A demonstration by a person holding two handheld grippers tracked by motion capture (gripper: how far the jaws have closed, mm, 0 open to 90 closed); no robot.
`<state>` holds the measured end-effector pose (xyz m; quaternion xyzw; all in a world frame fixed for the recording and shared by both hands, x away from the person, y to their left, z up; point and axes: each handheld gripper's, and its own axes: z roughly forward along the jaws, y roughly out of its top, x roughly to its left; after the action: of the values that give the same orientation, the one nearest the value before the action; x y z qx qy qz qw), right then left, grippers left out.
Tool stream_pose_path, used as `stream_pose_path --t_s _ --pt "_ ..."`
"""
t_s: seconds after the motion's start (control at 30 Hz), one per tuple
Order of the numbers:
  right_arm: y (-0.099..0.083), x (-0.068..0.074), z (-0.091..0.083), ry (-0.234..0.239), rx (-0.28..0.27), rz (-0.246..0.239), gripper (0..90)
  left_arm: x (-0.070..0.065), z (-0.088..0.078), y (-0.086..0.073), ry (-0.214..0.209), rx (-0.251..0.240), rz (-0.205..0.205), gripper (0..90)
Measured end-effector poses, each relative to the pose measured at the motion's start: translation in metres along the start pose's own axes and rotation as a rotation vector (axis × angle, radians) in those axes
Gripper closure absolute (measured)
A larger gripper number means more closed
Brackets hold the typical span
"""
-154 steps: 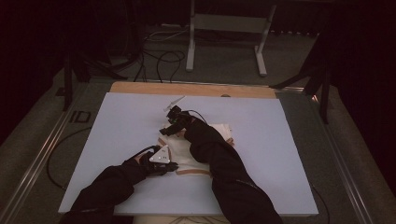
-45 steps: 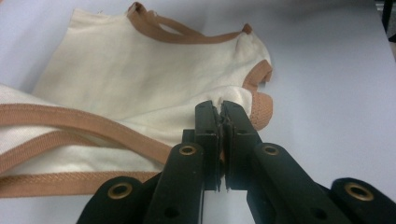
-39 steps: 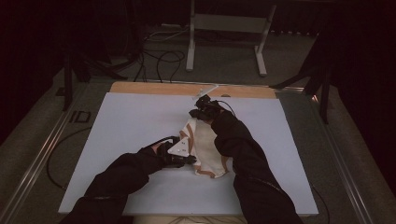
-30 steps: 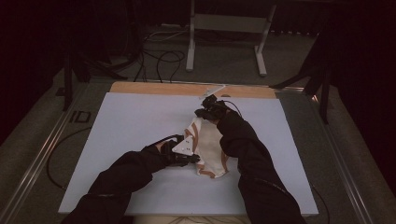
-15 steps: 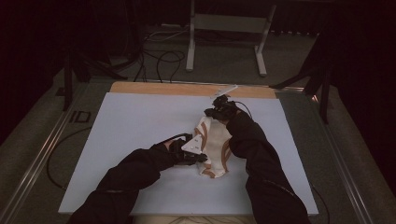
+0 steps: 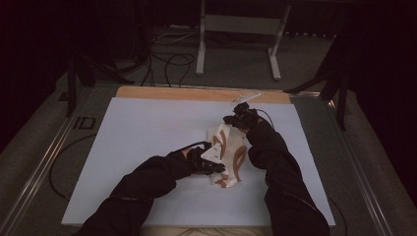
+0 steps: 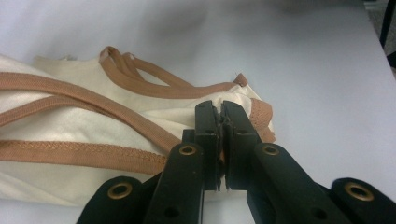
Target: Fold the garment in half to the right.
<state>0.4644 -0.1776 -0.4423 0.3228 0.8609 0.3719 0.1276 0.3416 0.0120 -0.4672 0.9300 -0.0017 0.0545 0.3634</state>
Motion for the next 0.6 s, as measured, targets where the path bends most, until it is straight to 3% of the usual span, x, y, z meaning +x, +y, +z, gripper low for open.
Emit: stream_pose_path --t_s 0.6 --pt "-0.03 -0.015 -0.004 0.0 -0.017 0.054 87.3 0.0 0.022 0.005 -0.033 0.02 0.003 87.9"
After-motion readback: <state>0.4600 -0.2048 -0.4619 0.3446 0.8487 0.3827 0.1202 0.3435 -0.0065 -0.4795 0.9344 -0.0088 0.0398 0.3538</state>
